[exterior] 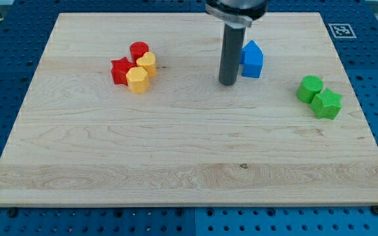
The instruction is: Move the green star to left
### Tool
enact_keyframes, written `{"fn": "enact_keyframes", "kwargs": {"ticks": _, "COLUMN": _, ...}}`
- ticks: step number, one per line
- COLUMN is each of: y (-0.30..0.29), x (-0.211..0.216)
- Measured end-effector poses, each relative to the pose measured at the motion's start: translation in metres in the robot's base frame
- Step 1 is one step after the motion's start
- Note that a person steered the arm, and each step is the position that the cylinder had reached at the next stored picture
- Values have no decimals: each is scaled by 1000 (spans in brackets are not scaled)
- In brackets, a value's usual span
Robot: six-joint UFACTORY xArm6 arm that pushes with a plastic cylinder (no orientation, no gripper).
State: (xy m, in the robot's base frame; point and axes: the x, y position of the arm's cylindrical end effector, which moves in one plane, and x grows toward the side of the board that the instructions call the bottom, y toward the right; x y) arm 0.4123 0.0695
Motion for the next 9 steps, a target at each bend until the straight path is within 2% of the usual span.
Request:
{"fn": "enact_keyframes", "kwargs": {"ticks": 1, "y": 35, "x": 58}}
{"fn": "enact_keyframes", "kwargs": {"ticks": 2, "y": 118, "x": 111}}
{"fn": "enact_keyframes", "kwargs": {"ticks": 3, "y": 215, "x": 132}}
{"fn": "enact_keyframes", "kwargs": {"ticks": 4, "y": 269, "x": 102}}
{"fn": "enact_keyframes", "kwargs": {"ticks": 5, "y": 254, "x": 49}}
{"fn": "enact_keyframes", "kwargs": {"ticks": 6, "y": 253, "x": 49}}
{"fn": "enact_keyframes", "kwargs": {"ticks": 9, "y": 183, "x": 49}}
